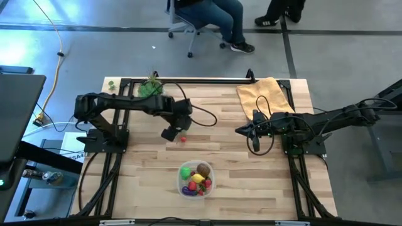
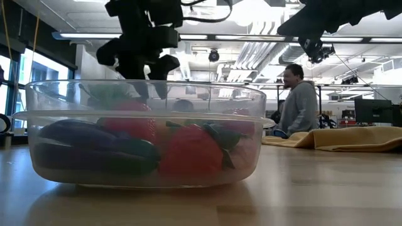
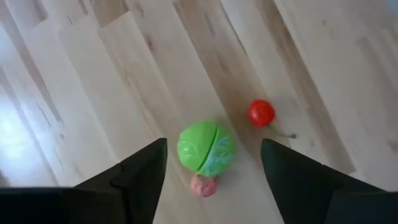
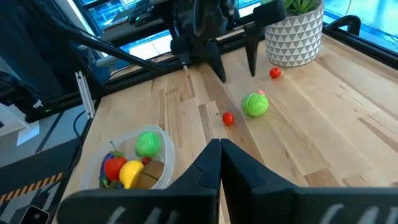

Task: Pick and placing Produce into tupperware
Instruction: Put the green cabbage into the transparent bin

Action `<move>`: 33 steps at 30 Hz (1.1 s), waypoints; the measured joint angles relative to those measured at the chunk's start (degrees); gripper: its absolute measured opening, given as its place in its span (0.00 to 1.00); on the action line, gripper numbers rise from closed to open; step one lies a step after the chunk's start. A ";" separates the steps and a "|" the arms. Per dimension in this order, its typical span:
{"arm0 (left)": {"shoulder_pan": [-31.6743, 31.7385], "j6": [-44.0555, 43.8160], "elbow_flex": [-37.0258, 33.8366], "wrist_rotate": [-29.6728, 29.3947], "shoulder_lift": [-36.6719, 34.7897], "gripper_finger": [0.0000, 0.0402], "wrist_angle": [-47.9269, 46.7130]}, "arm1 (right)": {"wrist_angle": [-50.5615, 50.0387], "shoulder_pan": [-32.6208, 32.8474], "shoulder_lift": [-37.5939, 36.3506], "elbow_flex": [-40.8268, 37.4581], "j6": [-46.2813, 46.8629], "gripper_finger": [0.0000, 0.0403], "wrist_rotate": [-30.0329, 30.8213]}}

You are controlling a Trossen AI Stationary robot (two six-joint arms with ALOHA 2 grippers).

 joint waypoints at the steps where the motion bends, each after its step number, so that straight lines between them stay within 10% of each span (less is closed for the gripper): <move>1: 0.44 0.93 0.00 -0.09 0.01 0.63 0.02 | -0.02 0.00 0.00 0.00 0.00 0.00 -0.02; 33: 3.60 10.21 -1.09 0.44 10.92 0.72 1.73 | -1.09 0.00 0.00 0.00 0.00 0.00 -0.20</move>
